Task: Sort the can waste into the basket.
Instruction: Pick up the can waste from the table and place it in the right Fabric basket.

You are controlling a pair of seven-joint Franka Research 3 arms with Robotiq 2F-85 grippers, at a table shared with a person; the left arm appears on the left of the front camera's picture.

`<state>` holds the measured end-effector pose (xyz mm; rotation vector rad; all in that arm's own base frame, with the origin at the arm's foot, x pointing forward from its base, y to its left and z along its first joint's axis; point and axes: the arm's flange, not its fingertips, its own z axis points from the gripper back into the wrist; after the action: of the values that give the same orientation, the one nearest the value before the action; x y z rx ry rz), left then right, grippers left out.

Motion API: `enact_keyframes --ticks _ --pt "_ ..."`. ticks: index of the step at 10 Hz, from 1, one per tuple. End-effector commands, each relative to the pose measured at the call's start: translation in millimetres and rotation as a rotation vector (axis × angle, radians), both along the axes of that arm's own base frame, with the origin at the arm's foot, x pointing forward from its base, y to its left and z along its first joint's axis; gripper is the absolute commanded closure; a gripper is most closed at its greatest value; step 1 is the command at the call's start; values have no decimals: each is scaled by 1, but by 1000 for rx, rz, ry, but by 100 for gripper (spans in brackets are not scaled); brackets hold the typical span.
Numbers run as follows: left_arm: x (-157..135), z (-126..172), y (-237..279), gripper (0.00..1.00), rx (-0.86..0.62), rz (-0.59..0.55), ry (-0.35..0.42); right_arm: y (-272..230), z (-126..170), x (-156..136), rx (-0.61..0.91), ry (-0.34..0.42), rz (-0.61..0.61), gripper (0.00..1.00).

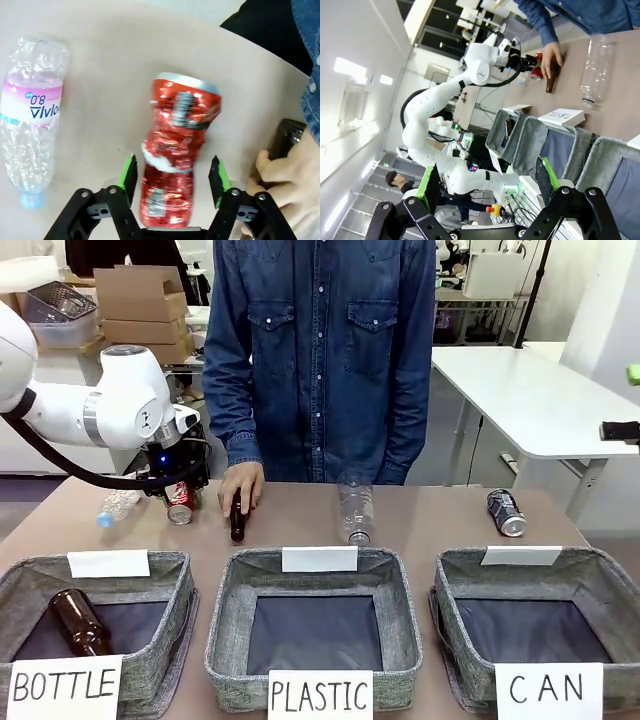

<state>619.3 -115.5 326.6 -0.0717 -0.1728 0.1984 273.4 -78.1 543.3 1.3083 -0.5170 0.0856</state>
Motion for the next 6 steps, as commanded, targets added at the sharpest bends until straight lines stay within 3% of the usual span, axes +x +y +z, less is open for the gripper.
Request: enact_keyframes --ticks 1,2,6 --pt "6 -3 2 65 8 12 -7 1 1 3 17 -33 1 0" --pt "8 -5 6 100 23 30 -5 1 1 3 17 -33 1 0" --pt "8 -6 19 100 26 79 3 1 1 3 17 -33 1 0"
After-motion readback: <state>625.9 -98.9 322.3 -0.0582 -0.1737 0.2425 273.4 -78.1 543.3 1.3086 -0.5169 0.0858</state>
